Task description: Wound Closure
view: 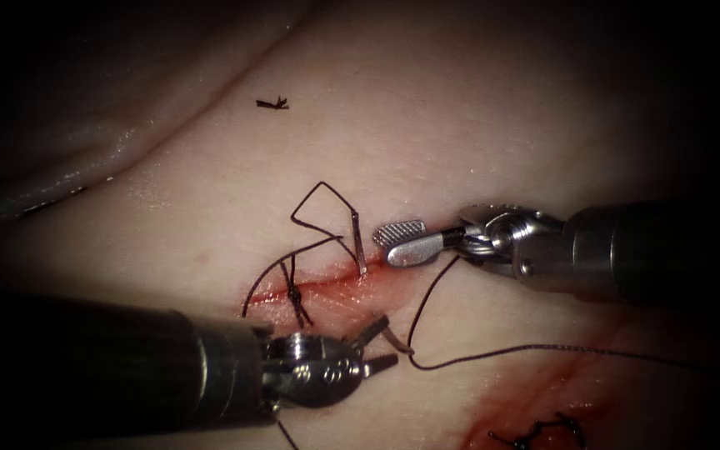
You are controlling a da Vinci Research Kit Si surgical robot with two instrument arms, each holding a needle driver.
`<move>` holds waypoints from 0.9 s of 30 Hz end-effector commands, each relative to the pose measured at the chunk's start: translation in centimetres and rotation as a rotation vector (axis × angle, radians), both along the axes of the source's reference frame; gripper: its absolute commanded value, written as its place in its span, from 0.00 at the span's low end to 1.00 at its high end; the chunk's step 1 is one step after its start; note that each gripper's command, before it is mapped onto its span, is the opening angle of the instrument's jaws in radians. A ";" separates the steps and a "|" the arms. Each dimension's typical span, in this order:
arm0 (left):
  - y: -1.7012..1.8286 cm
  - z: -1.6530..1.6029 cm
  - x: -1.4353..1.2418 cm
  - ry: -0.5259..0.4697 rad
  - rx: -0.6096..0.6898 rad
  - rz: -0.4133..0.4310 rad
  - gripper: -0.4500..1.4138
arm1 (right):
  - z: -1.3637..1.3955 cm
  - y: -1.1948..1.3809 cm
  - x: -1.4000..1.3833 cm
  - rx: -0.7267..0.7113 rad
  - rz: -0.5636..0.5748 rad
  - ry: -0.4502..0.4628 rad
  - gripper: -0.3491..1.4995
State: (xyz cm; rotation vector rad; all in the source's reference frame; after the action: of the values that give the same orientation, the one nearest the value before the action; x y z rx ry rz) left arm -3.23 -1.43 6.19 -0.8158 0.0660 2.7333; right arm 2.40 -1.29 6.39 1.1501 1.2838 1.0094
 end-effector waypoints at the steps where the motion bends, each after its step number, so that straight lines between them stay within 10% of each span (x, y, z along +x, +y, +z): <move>1: -0.04 0.08 -0.05 0.002 -0.004 0.008 0.49 | 0.04 -0.04 0.08 0.001 -0.002 0.003 0.91; 8: 0.05 0.16 -0.02 0.004 -0.015 0.024 0.45 | 0.04 -0.06 0.08 0.002 0.001 0.008 0.91; 13: 0.06 0.16 -0.02 -0.008 -0.018 0.023 0.00 | 0.03 -0.05 0.07 0.003 0.001 0.008 0.91; 27: -0.17 -0.07 -0.03 -0.271 0.129 0.033 0.00 | 0.02 -0.06 0.06 0.004 0.001 0.011 0.90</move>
State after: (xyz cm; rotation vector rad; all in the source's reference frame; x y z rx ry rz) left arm -3.21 -1.56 6.04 -1.1841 -0.2075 2.5639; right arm 2.38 -1.31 6.37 1.1577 1.2905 1.0092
